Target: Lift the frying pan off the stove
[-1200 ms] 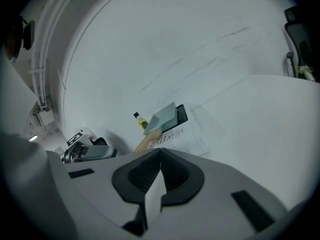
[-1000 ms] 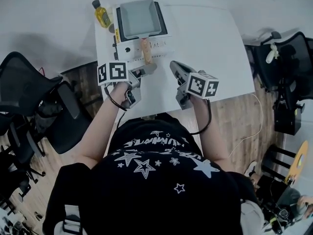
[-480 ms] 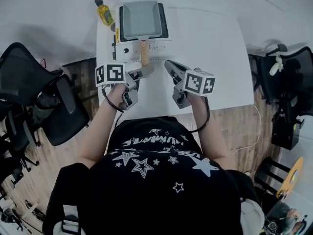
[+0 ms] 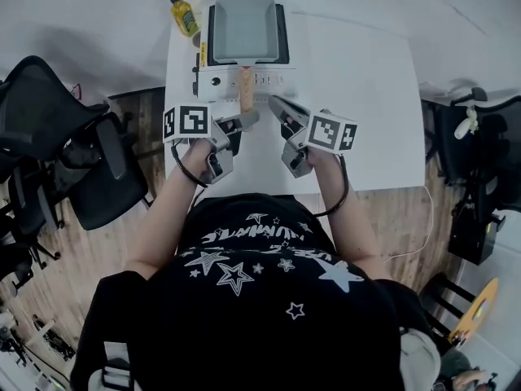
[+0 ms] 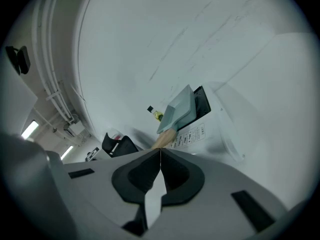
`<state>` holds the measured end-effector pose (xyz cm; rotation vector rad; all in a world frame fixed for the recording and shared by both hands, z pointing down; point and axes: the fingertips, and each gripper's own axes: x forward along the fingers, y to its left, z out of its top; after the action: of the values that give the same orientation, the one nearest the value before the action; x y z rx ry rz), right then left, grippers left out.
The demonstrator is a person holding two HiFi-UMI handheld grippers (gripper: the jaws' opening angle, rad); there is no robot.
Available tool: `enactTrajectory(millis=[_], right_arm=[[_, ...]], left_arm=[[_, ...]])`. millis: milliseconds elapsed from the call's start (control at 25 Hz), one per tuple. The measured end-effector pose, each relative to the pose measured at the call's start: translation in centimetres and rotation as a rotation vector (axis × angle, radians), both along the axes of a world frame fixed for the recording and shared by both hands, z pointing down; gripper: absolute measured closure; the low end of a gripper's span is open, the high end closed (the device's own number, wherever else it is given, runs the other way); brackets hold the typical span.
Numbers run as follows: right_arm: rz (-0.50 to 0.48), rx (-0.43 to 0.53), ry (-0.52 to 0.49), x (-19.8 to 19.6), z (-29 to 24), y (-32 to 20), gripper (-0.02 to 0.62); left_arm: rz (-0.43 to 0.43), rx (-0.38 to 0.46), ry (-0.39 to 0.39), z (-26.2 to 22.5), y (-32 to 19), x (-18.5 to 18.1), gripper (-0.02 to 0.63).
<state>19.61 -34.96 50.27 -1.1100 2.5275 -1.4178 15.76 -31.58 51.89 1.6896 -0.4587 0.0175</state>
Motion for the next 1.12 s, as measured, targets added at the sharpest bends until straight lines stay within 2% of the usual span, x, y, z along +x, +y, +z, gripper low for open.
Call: enactTrajectory(millis=[80, 200, 240, 320, 520, 800, 960, 1120], right_arm=[[0.003, 0.008, -0.094, -0.5, -0.9, -0.5, 0.588], [0.003, -0.03, -0.226, -1.1, -1.4, -1.0, 0.586], [-0.014, -0.04, -0.244, -1.5, -1.3, -1.2, 0.572], [-0.06, -0.058, -0.262, -2.5, -0.9, -1.3, 0.466], [-0.066, -0.186, -0.313, -4.2, 0.9, -2.1, 0.413], [-0.085, -0.255, -0.366, -5.8, 2.1, -3.7, 0.411], [-0.094, -0.272, -0.378, -5.8, 2.3, -3.9, 0.462], [-0.087, -0.285, -0.398, -6.0, 2.6, -4.0, 0.471]], left_arm=[[0.001, -0.008, -0.01, 0.4, 0.2, 0.0, 0.512], [0.012, -0.005, -0.022, 0.6, 0.6, 0.1, 0.512], [0.011, -0.006, -0.019, 0.6, 0.6, 0.1, 0.512], [0.01, -0.007, -0.016, 0.7, 0.6, 0.1, 0.512], [0.014, -0.009, -0.022, 0.9, 0.6, 0.2, 0.514], [0.025, -0.017, -0.02, 0.9, 0.6, 0.2, 0.515], [0.028, -0.021, 0.005, 0.5, 0.5, 0.2, 0.514], [0.04, -0.017, 0.0, 0.5, 0.5, -0.2, 0.515]])
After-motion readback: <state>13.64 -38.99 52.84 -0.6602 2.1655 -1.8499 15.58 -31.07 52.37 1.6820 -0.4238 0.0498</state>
